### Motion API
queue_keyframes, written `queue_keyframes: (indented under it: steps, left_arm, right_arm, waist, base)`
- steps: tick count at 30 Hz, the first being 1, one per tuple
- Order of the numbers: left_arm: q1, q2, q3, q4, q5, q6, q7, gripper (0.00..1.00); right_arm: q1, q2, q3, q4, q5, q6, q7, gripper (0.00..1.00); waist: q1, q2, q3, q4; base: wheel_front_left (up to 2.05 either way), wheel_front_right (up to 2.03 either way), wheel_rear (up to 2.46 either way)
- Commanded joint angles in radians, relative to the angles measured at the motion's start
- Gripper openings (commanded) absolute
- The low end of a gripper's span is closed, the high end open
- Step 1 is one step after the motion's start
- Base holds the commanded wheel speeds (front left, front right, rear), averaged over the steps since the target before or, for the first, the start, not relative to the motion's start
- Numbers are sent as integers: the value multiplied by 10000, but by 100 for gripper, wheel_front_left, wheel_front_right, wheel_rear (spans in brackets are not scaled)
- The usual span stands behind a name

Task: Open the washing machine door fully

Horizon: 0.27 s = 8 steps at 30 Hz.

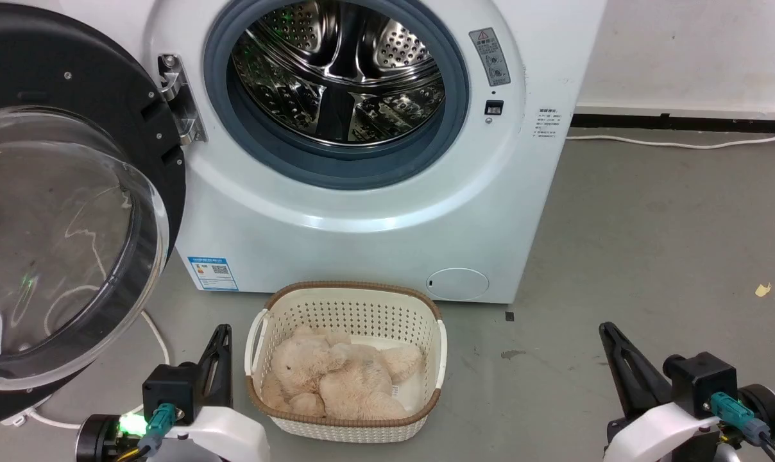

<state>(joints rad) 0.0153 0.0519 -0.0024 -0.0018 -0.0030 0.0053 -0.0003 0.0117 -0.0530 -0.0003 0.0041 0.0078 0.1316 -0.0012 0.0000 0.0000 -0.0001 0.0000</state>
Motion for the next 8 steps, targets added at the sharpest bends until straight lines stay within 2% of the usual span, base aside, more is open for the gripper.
queue_keyframes:
  steps: [1, 8]
  left_arm:
    - [-153, -16, 24, 18, 30, -53, 3, 0]
    - [-153, -16, 24, 18, 30, -53, 3, 0]
  right_arm:
    - [-117, 28, 3, -41, -78, -9, 12, 0]
    - [-117, 28, 3, -41, -78, -9, 12, 0]
  waist:
    - [0, 0, 1, 0]
    - [0, 0, 1, 0]
  base:
    - [0, 0, 0]
    - [0, 0, 0]
